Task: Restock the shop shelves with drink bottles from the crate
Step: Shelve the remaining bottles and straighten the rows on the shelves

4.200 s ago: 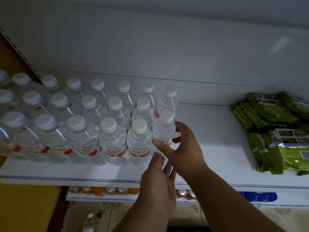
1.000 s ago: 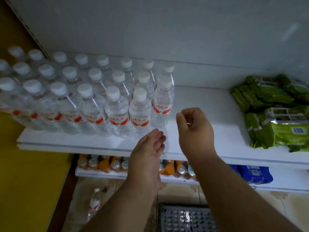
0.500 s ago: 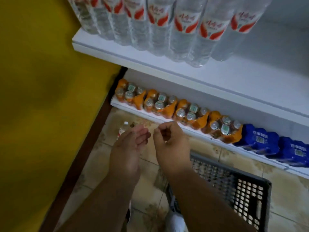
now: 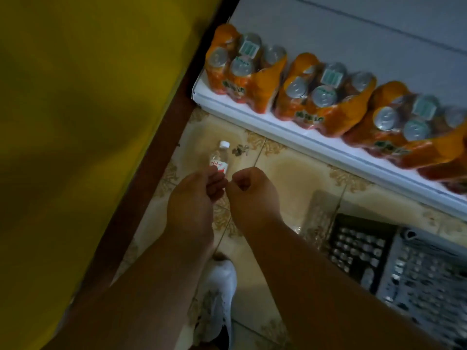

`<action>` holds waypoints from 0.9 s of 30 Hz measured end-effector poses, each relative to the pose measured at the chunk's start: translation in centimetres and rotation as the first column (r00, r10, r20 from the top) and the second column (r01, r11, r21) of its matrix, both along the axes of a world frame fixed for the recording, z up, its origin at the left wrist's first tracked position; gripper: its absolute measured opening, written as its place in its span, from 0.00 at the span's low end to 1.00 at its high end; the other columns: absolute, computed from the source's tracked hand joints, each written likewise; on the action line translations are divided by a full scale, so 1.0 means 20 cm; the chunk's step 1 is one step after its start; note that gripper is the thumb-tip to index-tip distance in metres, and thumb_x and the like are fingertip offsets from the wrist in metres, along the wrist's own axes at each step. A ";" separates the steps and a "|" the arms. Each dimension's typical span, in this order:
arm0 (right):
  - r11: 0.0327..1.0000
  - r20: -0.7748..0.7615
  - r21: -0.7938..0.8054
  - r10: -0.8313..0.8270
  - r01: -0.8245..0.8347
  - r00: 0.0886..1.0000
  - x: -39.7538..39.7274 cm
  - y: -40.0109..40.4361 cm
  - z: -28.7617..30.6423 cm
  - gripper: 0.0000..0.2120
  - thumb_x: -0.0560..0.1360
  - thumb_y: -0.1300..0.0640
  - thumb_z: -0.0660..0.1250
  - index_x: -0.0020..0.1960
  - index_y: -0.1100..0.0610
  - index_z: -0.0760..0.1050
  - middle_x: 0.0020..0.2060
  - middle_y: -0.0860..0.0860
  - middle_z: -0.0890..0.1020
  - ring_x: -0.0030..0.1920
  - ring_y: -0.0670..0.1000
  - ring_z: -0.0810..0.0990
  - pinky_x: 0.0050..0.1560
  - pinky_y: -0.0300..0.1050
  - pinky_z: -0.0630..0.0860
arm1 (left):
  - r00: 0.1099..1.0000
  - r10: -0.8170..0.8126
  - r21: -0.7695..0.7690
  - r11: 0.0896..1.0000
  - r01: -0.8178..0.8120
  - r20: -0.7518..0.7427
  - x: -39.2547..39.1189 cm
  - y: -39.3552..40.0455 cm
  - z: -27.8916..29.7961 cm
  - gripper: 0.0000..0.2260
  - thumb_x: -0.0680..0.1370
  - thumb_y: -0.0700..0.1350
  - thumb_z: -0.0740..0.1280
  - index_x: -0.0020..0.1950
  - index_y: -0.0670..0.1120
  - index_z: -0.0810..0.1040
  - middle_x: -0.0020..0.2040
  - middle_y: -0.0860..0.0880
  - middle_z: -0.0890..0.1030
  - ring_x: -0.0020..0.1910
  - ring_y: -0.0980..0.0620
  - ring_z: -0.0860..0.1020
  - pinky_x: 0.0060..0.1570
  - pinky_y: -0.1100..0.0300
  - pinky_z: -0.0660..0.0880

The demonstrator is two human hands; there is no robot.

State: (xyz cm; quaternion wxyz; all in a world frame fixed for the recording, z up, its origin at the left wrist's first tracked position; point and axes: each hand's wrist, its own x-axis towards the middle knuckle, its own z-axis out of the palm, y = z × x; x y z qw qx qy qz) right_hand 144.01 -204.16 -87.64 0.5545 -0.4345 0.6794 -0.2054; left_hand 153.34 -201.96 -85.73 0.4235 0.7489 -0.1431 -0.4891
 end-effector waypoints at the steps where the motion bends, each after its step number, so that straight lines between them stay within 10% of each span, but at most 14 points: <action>1: 0.999 -0.006 0.025 0.023 -0.023 1.000 0.03 0.00 -0.09 0.07 0.76 0.55 0.68 0.42 0.44 0.73 0.39 0.44 0.80 0.40 0.43 0.79 0.37 0.34 0.76 | 1.000 -0.002 0.000 1.000 0.002 0.028 0.02 0.00 -0.08 0.11 0.83 0.35 0.63 0.60 0.42 0.82 0.50 0.49 0.86 0.51 0.53 0.85 0.51 0.60 0.82; 10: 0.987 0.011 0.143 0.072 -0.072 0.997 0.22 -0.03 -0.70 0.03 0.76 0.51 0.69 0.49 0.47 0.76 0.45 0.47 0.82 0.45 0.51 0.82 0.40 0.47 0.81 | 0.989 0.146 0.070 0.987 -0.143 -0.031 0.19 -0.02 -0.69 0.10 0.81 0.42 0.67 0.44 0.50 0.85 0.42 0.52 0.87 0.45 0.56 0.86 0.51 0.58 0.81; 13: 0.974 0.036 0.207 0.086 -0.092 0.996 0.24 -0.08 -0.80 0.01 0.78 0.49 0.68 0.48 0.44 0.76 0.48 0.49 0.83 0.46 0.52 0.83 0.45 0.50 0.84 | 0.974 -0.028 0.103 0.995 0.005 0.224 0.22 -0.06 -0.86 0.08 0.82 0.43 0.64 0.47 0.53 0.80 0.48 0.52 0.85 0.48 0.53 0.83 0.52 0.58 0.80; 17: 0.948 0.048 0.317 0.014 -0.029 0.999 0.22 -0.15 -0.92 0.02 0.79 0.53 0.68 0.51 0.48 0.77 0.49 0.53 0.83 0.47 0.54 0.84 0.45 0.50 0.84 | 0.724 -0.354 0.342 0.924 0.172 0.593 0.23 -0.13 -1.11 0.16 0.77 0.49 0.73 0.63 0.47 0.78 0.58 0.45 0.81 0.46 0.56 0.77 0.40 0.67 0.70; 22: 0.956 0.033 0.290 0.040 -0.047 0.999 0.14 -0.17 -1.02 0.05 0.78 0.52 0.67 0.43 0.48 0.76 0.40 0.51 0.83 0.41 0.52 0.83 0.42 0.49 0.84 | 0.588 -0.683 0.720 0.655 0.230 0.433 0.27 -0.12 -1.38 0.31 0.74 0.61 0.71 0.69 0.44 0.70 0.60 0.41 0.79 0.56 0.42 0.79 0.52 0.51 0.76; 27: 0.947 -0.003 0.255 0.205 -0.197 0.979 0.01 -0.19 -0.98 0.10 0.80 0.49 0.65 0.51 0.55 0.80 0.43 0.52 0.83 0.42 0.54 0.82 0.41 0.48 0.80 | 0.654 -0.550 0.586 0.786 0.197 0.519 0.19 -0.07 -1.33 0.29 0.71 0.63 0.73 0.61 0.44 0.75 0.52 0.45 0.81 0.39 0.51 0.77 0.32 0.61 0.68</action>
